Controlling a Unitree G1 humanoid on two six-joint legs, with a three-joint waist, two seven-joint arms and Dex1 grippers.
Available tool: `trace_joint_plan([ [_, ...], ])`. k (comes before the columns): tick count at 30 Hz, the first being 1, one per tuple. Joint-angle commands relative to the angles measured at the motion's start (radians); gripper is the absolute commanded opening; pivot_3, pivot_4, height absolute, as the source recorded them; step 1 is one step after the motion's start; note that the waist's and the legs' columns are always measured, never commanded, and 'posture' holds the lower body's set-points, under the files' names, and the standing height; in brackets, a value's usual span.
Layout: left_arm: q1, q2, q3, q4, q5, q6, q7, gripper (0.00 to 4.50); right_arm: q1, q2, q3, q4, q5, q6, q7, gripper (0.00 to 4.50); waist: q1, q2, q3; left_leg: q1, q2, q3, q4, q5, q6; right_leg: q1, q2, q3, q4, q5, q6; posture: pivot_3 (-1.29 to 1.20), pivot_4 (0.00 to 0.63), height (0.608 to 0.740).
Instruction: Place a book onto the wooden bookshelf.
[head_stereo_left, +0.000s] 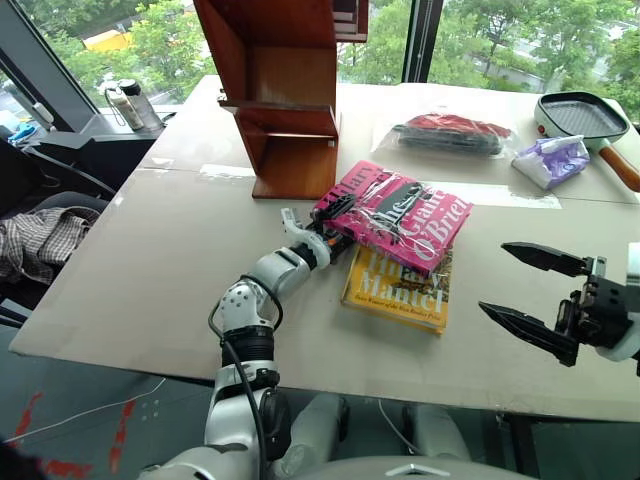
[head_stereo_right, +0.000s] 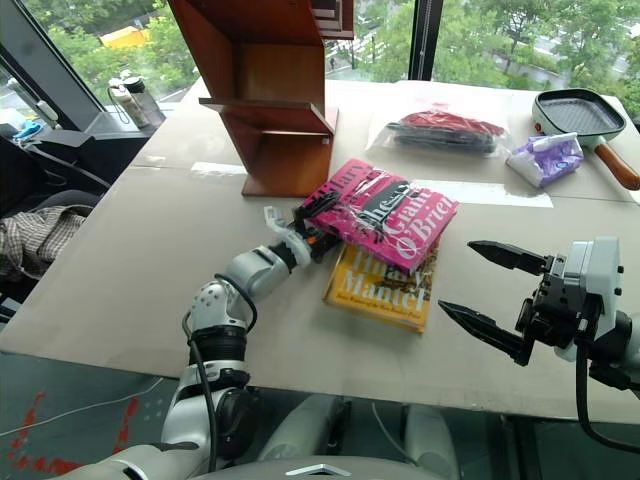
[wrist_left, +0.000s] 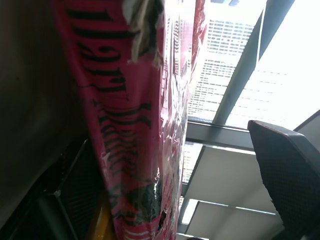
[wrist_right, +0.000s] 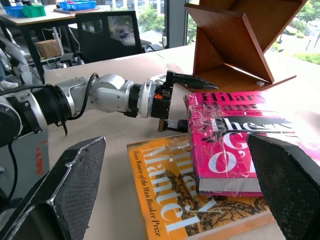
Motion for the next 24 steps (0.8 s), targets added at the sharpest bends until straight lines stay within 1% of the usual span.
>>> trace_joint_plan([
  [1,0.004,-0.042,-0.002,0.088,0.035,0.016,-0.03,4.5,0.037,0.009,-0.048,-0.049,0.0,-0.04,-0.01,4.46,0.003,0.001,-0.001,0.0,0.0,0.0,0.0,0.0,0.0,0.001,0.0,0.0,0.0,0.0,0.0,0.0,0.15,0.74],
  [2,0.002,-0.047,0.001,0.1,0.044,0.021,-0.04,3.95,0.049,0.011,-0.053,-0.055,0.0,-0.045,-0.014,4.5,0.003,0.002,-0.001,0.002,0.0,-0.001,0.001,-0.001,0.002,0.003,0.0,-0.002,-0.001,0.0,0.0,0.0,0.15,0.74],
  [3,0.001,-0.053,0.003,0.108,0.05,0.029,-0.045,3.66,0.063,0.012,-0.058,-0.063,0.0,-0.05,-0.017,4.5,0.006,0.003,-0.002,0.002,0.0,-0.002,0.001,-0.001,0.002,0.004,0.0,-0.002,-0.001,0.0,0.0,0.0,0.15,0.74],
  [6,0.006,-0.061,0.009,0.105,0.065,0.047,-0.055,2.25,0.098,0.017,-0.077,-0.083,-0.002,-0.063,-0.022,4.5,0.012,0.004,-0.003,0.002,-0.001,-0.002,0.002,-0.001,0.002,0.006,0.0,-0.003,-0.003,0.0,0.001,0.0,0.15,0.74],
  [9,0.014,-0.058,0.028,0.094,0.072,0.057,-0.059,1.04,0.118,0.017,-0.084,-0.085,-0.007,-0.078,-0.02,4.5,0.014,0.004,-0.004,0.002,0.0,-0.002,0.002,-0.001,0.002,0.006,0.0,-0.003,-0.003,0.0,0.001,0.0,0.15,0.74],
  [10,0.02,-0.053,0.033,0.087,0.073,0.064,-0.063,0.48,0.119,0.016,-0.079,-0.084,-0.01,-0.083,-0.022,4.5,0.014,0.005,-0.004,0.002,0.0,-0.003,0.002,-0.001,0.002,0.006,0.0,-0.003,-0.003,0.0,0.001,0.0,0.15,0.74],
  [11,0.024,-0.047,0.038,0.083,0.074,0.072,-0.066,0.13,0.12,0.014,-0.073,-0.086,-0.012,-0.086,-0.027,4.5,0.014,0.005,-0.004,0.002,0.0,-0.002,0.002,-0.001,0.002,0.006,0.0,-0.003,-0.004,0.0,0.001,0.0,0.15,0.74],
  [14,0.064,-0.002,0.03,-0.004,0.076,0.123,-0.12,0.1,0.105,0.007,-0.047,-0.091,-0.024,-0.09,-0.043,4.5,0.01,0.006,-0.005,0.002,0.0,-0.002,0.002,-0.001,0.002,0.006,0.0,-0.003,-0.003,0.0,0.001,0.0,0.15,0.74],
  [16,0.107,0.042,0.028,-0.129,0.055,0.154,-0.183,0.1,0.084,0.002,-0.037,-0.084,-0.024,-0.091,-0.051,4.5,-0.007,0.005,-0.004,0.002,0.0,-0.002,0.002,-0.001,0.002,0.005,0.0,-0.003,-0.003,0.0,0.0,0.0,0.15,0.74],
  [17,0.129,0.063,0.046,-0.184,-0.016,0.179,-0.186,0.1,0.067,-0.002,-0.029,-0.078,-0.026,-0.09,-0.057,4.5,-0.018,0.005,-0.004,0.002,0.0,-0.002,0.001,-0.001,0.001,0.005,0.0,-0.002,-0.004,0.0,0.0,0.0,0.15,0.74],
  [19,0.167,0.116,0.07,-0.257,-0.141,0.223,-0.17,0.1,0.033,-0.01,-0.01,-0.066,-0.031,-0.086,-0.069,4.5,-0.024,0.003,-0.002,0.002,0.001,-0.003,0.001,-0.001,0.001,0.004,0.001,-0.002,-0.003,0.0,0.0,0.0,0.15,0.74],
  [22,0.242,0.263,0.054,-0.361,-0.31,0.292,-0.151,0.1,-0.03,-0.028,0.021,-0.022,-0.035,-0.088,-0.061,4.5,-0.036,0.0,-0.001,0.001,0.003,-0.004,0.001,-0.003,0.0,0.003,0.0,-0.003,-0.003,0.0,0.0,0.0,0.15,0.74],
  [24,0.286,0.38,0.04,-0.45,-0.383,0.32,-0.15,0.1,-0.082,-0.039,0.042,0.029,-0.047,-0.099,-0.043,4.5,-0.042,-0.001,0.0,0.001,0.002,-0.004,0.001,-0.003,0.0,0.003,0.001,-0.003,-0.003,0.0,0.0,0.0,0.15,0.74],
])
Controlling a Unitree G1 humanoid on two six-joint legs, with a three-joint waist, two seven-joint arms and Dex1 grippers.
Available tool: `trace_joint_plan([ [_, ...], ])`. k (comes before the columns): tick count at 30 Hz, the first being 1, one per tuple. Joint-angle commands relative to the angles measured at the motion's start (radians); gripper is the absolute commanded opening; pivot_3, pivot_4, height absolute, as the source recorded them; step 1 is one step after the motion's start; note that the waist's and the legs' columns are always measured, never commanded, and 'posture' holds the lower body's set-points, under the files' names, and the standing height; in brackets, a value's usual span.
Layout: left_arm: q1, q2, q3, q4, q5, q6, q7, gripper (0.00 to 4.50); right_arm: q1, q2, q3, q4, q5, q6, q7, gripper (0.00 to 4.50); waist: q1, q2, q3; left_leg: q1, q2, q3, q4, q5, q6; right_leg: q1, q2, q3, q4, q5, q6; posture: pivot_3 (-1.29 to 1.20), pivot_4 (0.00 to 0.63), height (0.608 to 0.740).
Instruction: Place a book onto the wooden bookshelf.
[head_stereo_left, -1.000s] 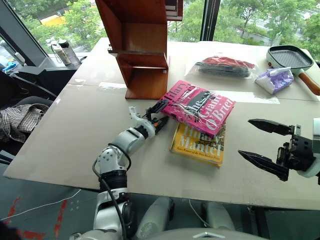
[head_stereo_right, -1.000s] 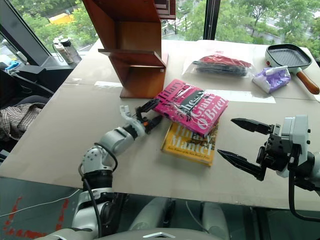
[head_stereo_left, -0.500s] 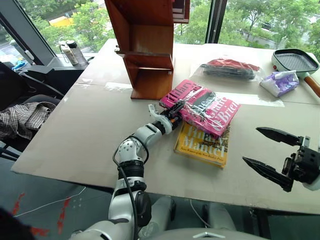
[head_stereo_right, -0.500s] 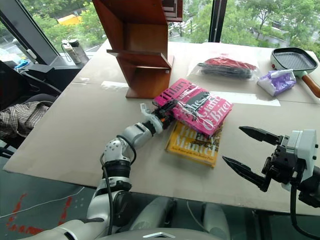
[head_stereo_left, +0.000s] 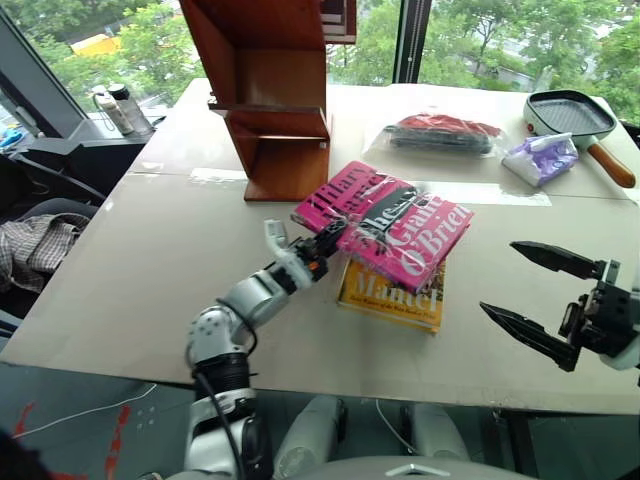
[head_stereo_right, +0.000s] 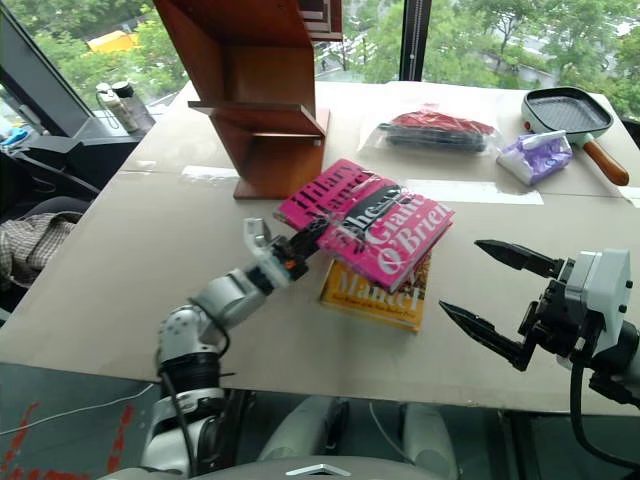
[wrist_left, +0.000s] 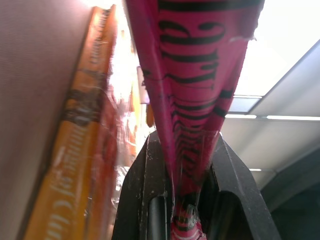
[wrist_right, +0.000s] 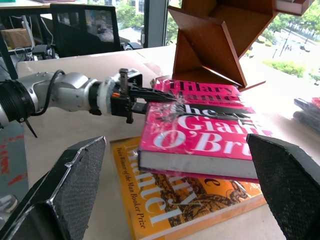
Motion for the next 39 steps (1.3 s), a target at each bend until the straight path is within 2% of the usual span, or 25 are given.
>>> trace_joint_plan([
  [1,0.065,0.184,-0.015,-0.199,-0.194,0.06,-0.011,0.1,-0.088,-0.025,0.029,0.073,-0.017,-0.031,0.027,4.5,-0.005,-0.002,0.002,0.0,0.0,0.001,0.0,0.0,0.0,-0.001,-0.001,0.001,0.0,0.0,0.0,0.0,0.15,0.74],
  [5,0.106,0.403,-0.004,-0.361,-0.192,0.054,-0.072,0.1,-0.167,-0.036,0.054,0.135,-0.01,-0.039,0.06,4.5,0.007,-0.001,0.003,0.0,0.0,0.0,0.0,-0.001,0.0,0.0,-0.001,0.0,0.0,0.0,-0.001,0.0,0.15,0.74],
  [6,0.105,0.44,0.005,-0.393,-0.146,0.049,-0.108,0.1,-0.179,-0.036,0.058,0.142,-0.012,-0.041,0.064,4.5,0.011,0.0,0.003,0.0,0.0,-0.001,0.0,-0.001,0.0,0.0,-0.001,-0.001,-0.001,-0.001,-0.003,0.0,0.15,0.74],
  [9,0.035,0.579,0.036,-0.538,0.085,0.0,-0.272,0.1,-0.23,-0.034,0.059,0.197,-0.012,-0.058,0.091,4.5,0.016,-0.002,0.007,-0.001,0.0,0.0,-0.002,-0.001,0.0,0.0,-0.002,0.0,-0.002,-0.002,-0.004,0.0,0.15,0.74],
  [11,-0.021,0.675,0.013,-0.632,0.309,-0.108,-0.414,0.1,-0.267,-0.035,0.062,0.249,-0.019,-0.071,0.111,4.5,0.015,-0.001,0.008,-0.001,0.0,0.0,-0.003,-0.001,0.0,0.0,-0.001,-0.001,-0.003,-0.002,-0.005,0.0,0.15,0.74],
  [14,-0.144,0.785,-0.059,-0.663,0.651,-0.346,-0.571,0.1,-0.312,-0.037,0.057,0.302,-0.009,-0.075,0.134,4.5,0.012,0.0,0.008,0.0,0.0,0.002,-0.006,0.001,-0.003,0.0,0.0,0.001,-0.008,-0.002,-0.006,0.0,0.15,0.74],
  [19,-0.391,0.865,-0.237,-0.567,1.143,-0.741,-0.714,0.1,-0.376,-0.038,0.033,0.39,0.003,-0.081,0.165,4.5,0.011,0.0,0.009,-0.001,0.0,0.002,-0.012,0.002,-0.004,0.0,0.0,0.0,-0.014,0.001,-0.003,0.0,0.15,0.74],
  [22,-0.529,0.89,-0.343,-0.474,1.342,-0.866,-0.78,0.1,-0.384,-0.044,0.009,0.433,0.006,-0.086,0.195,4.5,0.005,0.0,0.009,-0.002,0.0,0.003,-0.015,0.001,-0.003,-0.002,-0.001,0.0,-0.016,0.001,-0.002,0.0,0.15,0.74],
  [26,-0.697,0.95,-0.474,-0.335,1.55,-0.918,-0.899,0.1,-0.383,-0.042,-0.014,0.471,0.017,-0.095,0.231,4.5,-0.005,-0.001,0.01,-0.01,0.0,0.003,-0.015,0.001,-0.003,-0.011,0.0,0.001,-0.014,0.001,-0.002,0.0,0.15,0.74],
  [31,-0.716,0.971,-0.506,-0.249,1.723,-0.935,-0.913,0.1,-0.413,-0.007,0.021,0.513,-0.043,-0.16,0.241,4.5,-0.027,0.0,0.01,-0.016,0.0,0.003,-0.012,0.001,-0.003,-0.018,0.001,0.001,-0.01,0.001,-0.002,0.0,0.15,0.74],
  [35,-0.745,0.966,-0.532,-0.224,1.808,-0.839,-0.939,0.1,-0.444,0.021,0.058,0.532,-0.062,-0.186,0.24,4.5,-0.031,-0.001,0.011,-0.016,0.0,0.003,-0.009,0.001,-0.003,-0.018,0.001,0.0,-0.008,0.001,-0.001,0.0,0.15,0.74],
  [37,-0.783,0.954,-0.626,-0.177,1.945,-0.748,-0.966,0.1,-0.467,0.027,0.067,0.56,-0.071,-0.211,0.26,4.5,-0.03,-0.001,0.011,-0.017,0.0,0.002,-0.006,0.001,-0.003,-0.018,0.002,0.0,-0.006,0.001,-0.001,0.0,0.15,0.74],
  [39,-0.826,0.934,-0.699,-0.128,2.018,-0.683,-1.023,0.1,-0.493,0.027,0.074,0.589,-0.081,-0.232,0.276,4.5,-0.031,-0.001,0.011,-0.017,-0.001,0.003,-0.004,0.001,-0.003,-0.018,0.002,0.0,-0.003,0.001,-0.001,0.0,0.15,0.74],
])
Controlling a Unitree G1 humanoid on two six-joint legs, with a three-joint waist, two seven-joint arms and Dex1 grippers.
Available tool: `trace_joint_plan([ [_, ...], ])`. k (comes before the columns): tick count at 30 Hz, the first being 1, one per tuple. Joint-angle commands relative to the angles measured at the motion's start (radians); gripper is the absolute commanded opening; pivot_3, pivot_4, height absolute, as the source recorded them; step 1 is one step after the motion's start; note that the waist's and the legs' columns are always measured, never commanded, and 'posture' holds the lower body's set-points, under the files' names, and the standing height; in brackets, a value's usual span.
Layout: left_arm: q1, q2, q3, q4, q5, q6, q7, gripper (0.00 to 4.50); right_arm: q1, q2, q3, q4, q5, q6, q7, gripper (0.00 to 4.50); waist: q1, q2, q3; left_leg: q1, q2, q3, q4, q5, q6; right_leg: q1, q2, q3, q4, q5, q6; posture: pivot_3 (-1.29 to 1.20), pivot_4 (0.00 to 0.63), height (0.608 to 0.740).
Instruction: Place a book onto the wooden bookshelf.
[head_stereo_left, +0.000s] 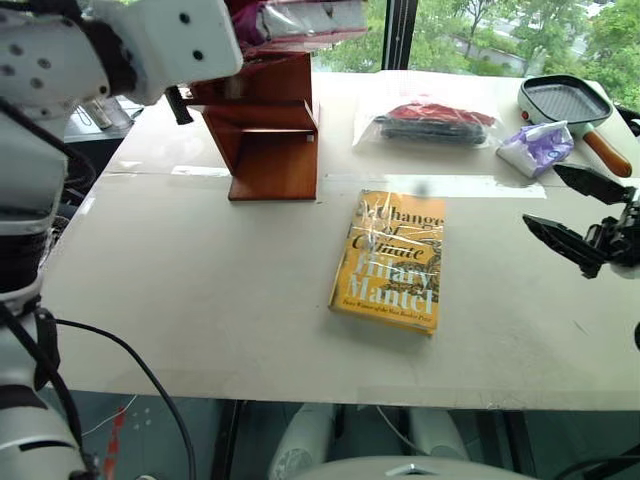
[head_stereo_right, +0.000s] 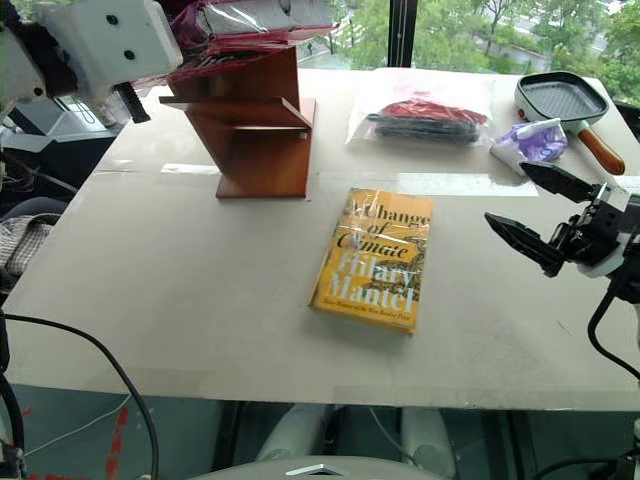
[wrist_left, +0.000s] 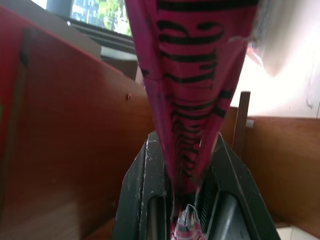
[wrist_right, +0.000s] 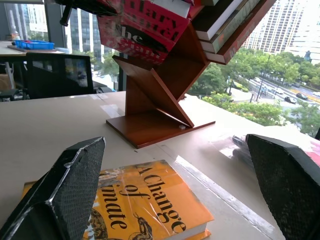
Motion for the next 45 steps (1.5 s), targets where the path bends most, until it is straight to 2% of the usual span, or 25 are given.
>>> trace_joint_plan([
  [1,-0.081,-0.02,-0.078,0.076,0.134,0.114,-0.082,0.1,-0.041,-0.005,-0.016,0.026,-0.01,-0.054,0.028,4.5,-0.003,0.0,0.0,0.0,0.0,0.0,0.002,0.0,0.0,0.0,0.0,0.0,0.001,0.0,0.0,0.0,0.15,0.74],
  [5,-0.185,-0.079,-0.187,0.243,0.22,0.102,-0.198,0.1,-0.094,-0.017,-0.009,0.077,-0.009,-0.063,0.048,4.5,-0.02,0.001,0.001,0.001,0.001,0.0,0.007,0.0,0.0,0.0,0.002,0.001,0.009,0.0,0.0,0.0,0.15,0.74],
  [8,-0.298,-0.173,-0.278,0.466,0.323,0.008,-0.203,0.1,-0.127,-0.02,0.0,0.098,-0.011,-0.061,0.059,4.5,-0.029,0.004,0.001,0.011,0.001,0.001,0.006,-0.002,0.004,0.008,0.002,0.002,0.012,0.0,0.0,0.0,0.15,0.74],
  [10,-0.394,-0.268,-0.336,0.667,0.382,-0.061,-0.175,0.1,-0.142,-0.018,0.005,0.099,-0.006,-0.056,0.058,4.5,-0.032,0.007,0.001,0.019,0.002,0.002,0.004,-0.002,0.004,0.014,0.003,0.002,0.012,-0.001,0.002,0.0,0.15,0.74],
  [15,-0.568,-0.434,-0.426,1.048,0.482,-0.229,-0.105,0.1,-0.153,-0.018,0.011,0.087,0.0,-0.039,0.051,4.5,-0.029,0.01,0.0,0.023,0.003,0.002,0.007,-0.002,0.004,0.019,0.004,0.001,0.012,-0.003,0.005,0.0,0.15,0.74],
  [20,-0.613,-0.485,-0.443,1.24,0.509,-0.382,-0.115,0.1,-0.154,-0.026,0.002,0.069,0.012,-0.018,0.033,4.5,-0.038,0.012,0.0,0.023,0.003,0.002,0.006,-0.002,0.004,0.018,0.003,0.002,0.014,-0.003,0.005,0.0,0.15,0.74],
  [21,-0.608,-0.478,-0.432,1.238,0.498,-0.407,-0.139,0.6,-0.151,-0.029,-0.001,0.062,0.013,-0.014,0.03,4.5,-0.044,0.012,-0.001,0.023,0.003,0.002,0.006,-0.002,0.004,0.017,0.003,0.002,0.014,-0.003,0.005,0.0,0.15,0.74],
  [22,-0.602,-0.467,-0.424,1.229,0.493,-0.435,-0.154,1.12,-0.147,-0.034,-0.005,0.055,0.016,-0.006,0.027,4.5,-0.046,0.012,-0.001,0.023,0.003,0.002,0.006,-0.002,0.004,0.018,0.003,0.002,0.014,-0.003,0.005,0.0,0.15,0.74],
  [25,-0.576,-0.424,-0.396,1.173,0.475,-0.475,-0.209,2.25,-0.143,-0.047,-0.013,0.047,0.022,0.007,0.022,4.5,-0.059,0.011,0.0,0.022,0.003,0.003,0.006,-0.003,0.004,0.015,0.003,0.004,0.014,-0.003,0.004,0.0,0.15,0.74],
  [26,-0.563,-0.406,-0.385,1.144,0.469,-0.476,-0.232,2.92,-0.144,-0.05,-0.014,0.048,0.022,0.01,0.021,4.5,-0.06,0.008,0.001,0.017,0.003,0.004,0.007,-0.002,0.004,0.01,0.003,0.005,0.016,-0.001,0.002,0.0,0.15,0.74],
  [27,-0.548,-0.386,-0.371,1.106,0.465,-0.473,-0.247,3.18,-0.145,-0.052,-0.013,0.048,0.022,0.013,0.019,4.5,-0.06,0.008,0.002,0.015,0.003,0.005,0.007,-0.002,0.004,0.008,0.003,0.006,0.017,-0.001,0.002,0.0,0.15,0.74],
  [30,-0.507,-0.338,-0.311,0.977,0.443,-0.434,-0.284,4.47,-0.149,-0.057,-0.009,0.049,0.021,0.021,0.015,4.5,-0.057,0.008,0.002,0.014,0.002,0.008,0.006,-0.003,0.004,0.004,0.002,0.01,0.019,-0.002,0.004,0.0,0.15,0.74],
  [34,-0.426,-0.246,-0.158,0.688,0.316,-0.344,-0.406,4.47,-0.147,-0.065,-0.015,0.045,0.024,0.035,0.016,4.5,-0.051,0.006,0.003,0.012,0.001,0.009,0.005,-0.003,0.005,0.002,0.0,0.011,0.018,-0.003,0.005,0.0,0.15,0.74],
  [37,-0.357,-0.173,-0.03,0.449,0.2,-0.173,-0.513,4.47,-0.142,-0.075,-0.024,0.051,0.025,0.044,0.02,4.5,-0.051,0.001,0.006,0.002,0.001,0.007,0.009,-0.002,0.002,-0.006,0.0,0.009,0.02,-0.003,0.005,0.0,0.15,0.74],
  [38,-0.326,-0.153,0.012,0.357,0.151,-0.074,-0.562,4.47,-0.139,-0.079,-0.026,0.053,0.026,0.048,0.023,4.5,-0.051,0.001,0.006,-0.006,0.0,0.007,0.013,-0.001,0.001,-0.015,-0.001,0.009,0.024,-0.003,0.004,0.0,0.15,0.74],
  [40,-0.238,-0.109,0.136,0.114,0.007,0.234,-0.648,4.47,-0.136,-0.087,-0.029,0.065,0.022,0.056,0.026,4.5,-0.05,0.001,0.006,-0.007,0.0,0.007,0.013,-0.001,0.001,-0.016,-0.001,0.008,0.025,-0.003,0.004,0.0,0.15,0.74],
  [42,-0.14,-0.08,0.248,-0.074,-0.091,0.5,-0.658,4.47,-0.133,-0.09,-0.027,0.073,0.011,0.058,0.025,4.5,-0.049,0.002,0.006,-0.006,0.0,0.008,0.011,-0.001,0.001,-0.017,-0.001,0.009,0.025,-0.003,0.004,0.0,0.15,0.74],
  [43,-0.084,-0.076,0.303,-0.151,-0.133,0.617,-0.651,4.47,-0.13,-0.089,-0.025,0.073,0.006,0.058,0.02,4.5,-0.049,0.003,0.005,-0.005,0.0,0.008,0.011,-0.001,0.001,-0.016,-0.001,0.009,0.024,-0.003,0.004,0.0,0.15,0.74],
  [45,0.039,-0.132,0.444,-0.323,-0.224,0.873,-0.601,4.47,-0.116,-0.09,-0.02,0.07,-0.01,0.056,0.012,4.5,-0.049,0.003,0.005,-0.002,0.001,0.009,0.011,-0.001,0.001,-0.013,-0.001,0.009,0.026,-0.003,0.004,0.0,0.15,0.74],
])
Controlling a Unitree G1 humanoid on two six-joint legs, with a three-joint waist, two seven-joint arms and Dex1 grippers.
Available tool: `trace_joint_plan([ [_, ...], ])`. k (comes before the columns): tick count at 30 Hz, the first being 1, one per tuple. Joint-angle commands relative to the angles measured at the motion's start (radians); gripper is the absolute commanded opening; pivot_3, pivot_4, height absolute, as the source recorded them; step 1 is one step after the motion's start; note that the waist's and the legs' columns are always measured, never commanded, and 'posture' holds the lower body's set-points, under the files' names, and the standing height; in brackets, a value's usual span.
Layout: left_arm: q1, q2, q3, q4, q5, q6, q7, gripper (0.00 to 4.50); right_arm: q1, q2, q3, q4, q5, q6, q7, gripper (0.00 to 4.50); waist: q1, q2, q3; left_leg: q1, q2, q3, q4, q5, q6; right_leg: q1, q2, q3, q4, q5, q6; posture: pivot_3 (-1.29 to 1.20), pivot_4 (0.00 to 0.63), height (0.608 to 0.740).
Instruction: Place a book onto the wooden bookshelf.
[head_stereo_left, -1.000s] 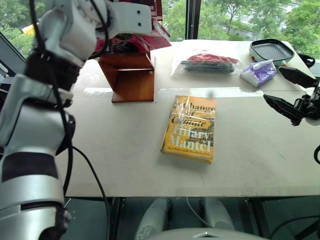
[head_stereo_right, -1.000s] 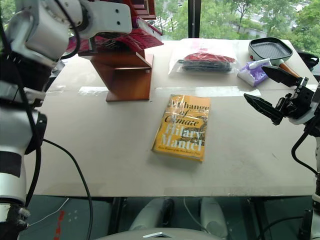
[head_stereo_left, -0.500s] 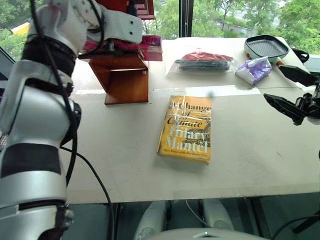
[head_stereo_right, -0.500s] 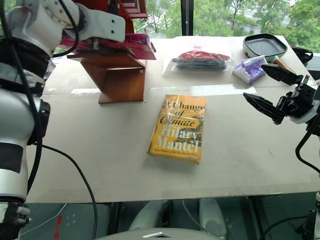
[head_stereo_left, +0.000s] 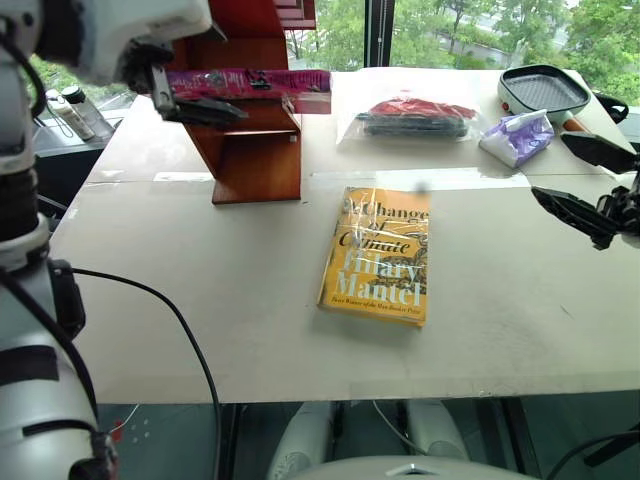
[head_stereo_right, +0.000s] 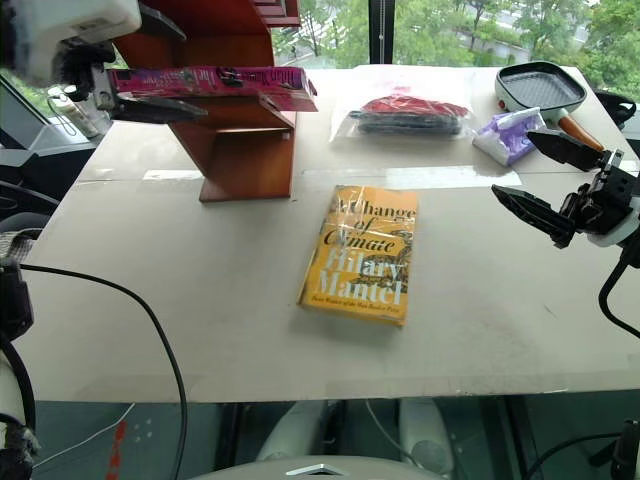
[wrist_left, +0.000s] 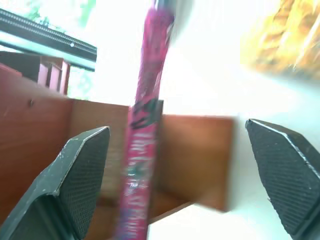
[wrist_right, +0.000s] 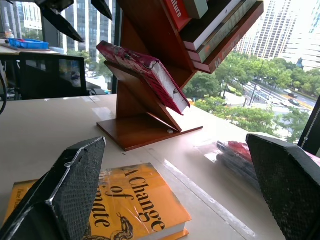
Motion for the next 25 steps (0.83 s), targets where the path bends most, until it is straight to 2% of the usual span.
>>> trace_joint_plan([
  [1,0.166,-0.111,0.257,-0.292,-0.159,0.43,0.085,4.47,0.017,-0.015,-0.018,-0.024,-0.014,-0.002,-0.013,4.5,0.002,0.0,0.0,0.002,0.0,0.0,0.0,-0.001,0.001,0.001,0.0,0.0,0.0,0.0,0.0,0.0,0.15,0.74],
  [3,0.325,-0.336,0.381,-0.434,-0.187,0.417,0.224,4.47,0.035,-0.015,-0.017,-0.035,-0.028,-0.001,-0.029,4.5,0.01,0.002,-0.001,0.004,0.001,-0.003,0.002,-0.001,0.002,0.006,0.001,-0.003,0.0,0.0,-0.001,0.0,0.15,0.74],
  [4,0.377,-0.415,0.413,-0.486,-0.199,0.397,0.282,4.47,0.042,-0.018,-0.021,-0.034,-0.033,0.0,-0.032,4.5,0.019,0.001,-0.001,0.008,0.001,-0.003,0.002,-0.001,0.002,0.011,0.001,-0.004,-0.001,0.001,-0.001,0.0,0.15,0.74],
  [6,0.497,-0.538,0.411,-0.537,-0.21,0.48,0.384,4.47,0.072,-0.027,-0.035,-0.036,-0.037,0.009,-0.029,4.5,0.027,-0.004,0.001,0.016,0.001,-0.003,0.001,-0.001,0.002,0.021,0.0,-0.004,-0.005,0.001,-0.001,0.0,0.15,0.74],
  [7,0.563,-0.594,0.403,-0.547,-0.208,0.464,0.443,4.47,0.089,-0.03,-0.046,-0.031,-0.042,0.01,-0.03,4.5,0.03,-0.006,0.0,0.017,0.001,-0.003,0.001,-0.001,0.002,0.021,0.0,-0.005,-0.005,0.001,-0.001,0.0,0.15,0.74],
  [9,0.746,-0.62,0.36,-0.529,-0.178,0.259,0.51,4.47,0.141,-0.04,-0.067,-0.031,-0.054,0.009,-0.023,4.5,0.032,-0.006,0.001,0.017,0.001,-0.003,0.001,-0.001,0.001,0.022,0.0,-0.005,-0.006,0.002,-0.002,0.0,0.15,0.74],
  [11,0.838,-0.682,0.433,-0.47,-0.2,0.146,0.569,4.47,0.206,-0.046,-0.104,-0.043,-0.059,0.01,-0.023,4.5,0.036,-0.001,-0.004,0.018,0.001,-0.002,-0.001,0.0,-0.001,0.022,-0.001,-0.004,-0.009,0.002,-0.003,0.0,0.15,0.74],
  [16,1.133,-0.643,0.509,-0.338,-0.26,-0.097,0.549,4.47,0.393,-0.068,-0.211,-0.078,-0.049,0.031,0.026,4.5,0.053,-0.002,-0.003,0.018,0.003,0.0,-0.005,-0.002,0.001,0.02,0.0,-0.001,-0.011,0.002,-0.004,0.0,0.15,0.74],
  [18,1.236,-0.592,0.536,-0.278,-0.277,-0.178,0.502,4.47,0.476,-0.074,-0.258,-0.097,-0.061,0.038,0.044,4.5,0.058,0.0,-0.004,0.018,0.003,0.0,-0.005,-0.003,0.002,0.022,-0.001,-0.002,-0.014,0.003,-0.004,0.0,0.15,0.74],
  [21,1.273,-0.521,0.572,-0.24,-0.357,-0.166,0.477,4.47,0.586,-0.074,-0.297,-0.113,-0.107,0.021,0.058,4.5,0.068,0.0,-0.004,0.018,0.003,-0.001,-0.005,-0.004,0.004,0.023,-0.002,-0.003,-0.017,0.003,-0.004,0.0,0.15,0.74],
  [25,1.306,-0.445,0.531,-0.222,-0.398,-0.201,0.451,4.47,0.636,-0.074,-0.317,-0.094,-0.136,-0.004,0.069,4.5,0.08,0.0,-0.005,0.021,0.003,-0.002,-0.003,-0.004,0.004,0.028,-0.003,-0.006,-0.019,0.002,-0.004,0.0,0.15,0.74],
])
